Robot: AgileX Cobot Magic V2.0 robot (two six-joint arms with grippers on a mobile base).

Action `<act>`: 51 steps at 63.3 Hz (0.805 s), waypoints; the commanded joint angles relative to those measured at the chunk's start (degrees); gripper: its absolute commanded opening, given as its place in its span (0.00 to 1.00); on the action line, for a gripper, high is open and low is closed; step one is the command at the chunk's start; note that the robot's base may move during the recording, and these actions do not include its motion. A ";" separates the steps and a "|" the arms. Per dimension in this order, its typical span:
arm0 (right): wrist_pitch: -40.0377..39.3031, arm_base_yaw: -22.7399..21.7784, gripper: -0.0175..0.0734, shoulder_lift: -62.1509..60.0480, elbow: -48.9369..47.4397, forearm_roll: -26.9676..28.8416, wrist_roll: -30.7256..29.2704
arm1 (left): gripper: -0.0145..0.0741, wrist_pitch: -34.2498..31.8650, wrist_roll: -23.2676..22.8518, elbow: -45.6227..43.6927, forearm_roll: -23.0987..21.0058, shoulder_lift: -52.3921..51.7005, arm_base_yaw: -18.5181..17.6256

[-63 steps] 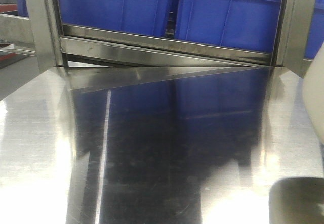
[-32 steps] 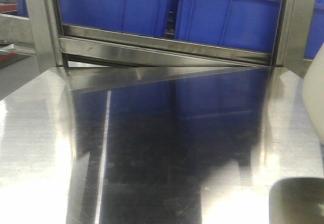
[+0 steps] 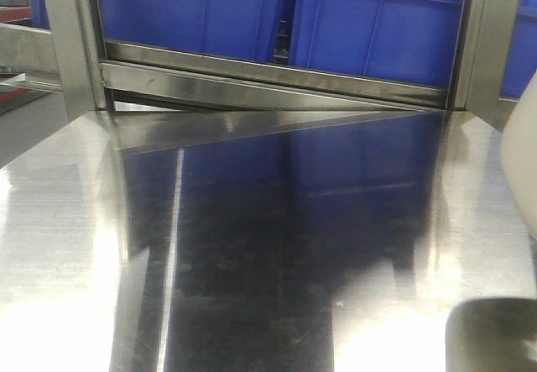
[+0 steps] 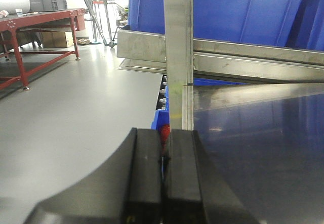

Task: Move white bin to right shelf second layer
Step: 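Hold the lifted white bin in the right gripper, then drive away from the table carrying the bin in the right gripper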

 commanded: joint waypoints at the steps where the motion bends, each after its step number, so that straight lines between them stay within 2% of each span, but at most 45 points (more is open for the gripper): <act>1: -4.15 -0.26 0.25 -0.23 -1.63 0.09 -0.45 | 0.26 -4.84 -0.15 2.11 -0.35 -0.75 -0.23; 51: -4.15 -0.26 0.25 -0.23 -1.63 0.09 -0.45 | 0.26 -4.84 -0.15 2.11 -0.35 -0.75 -0.23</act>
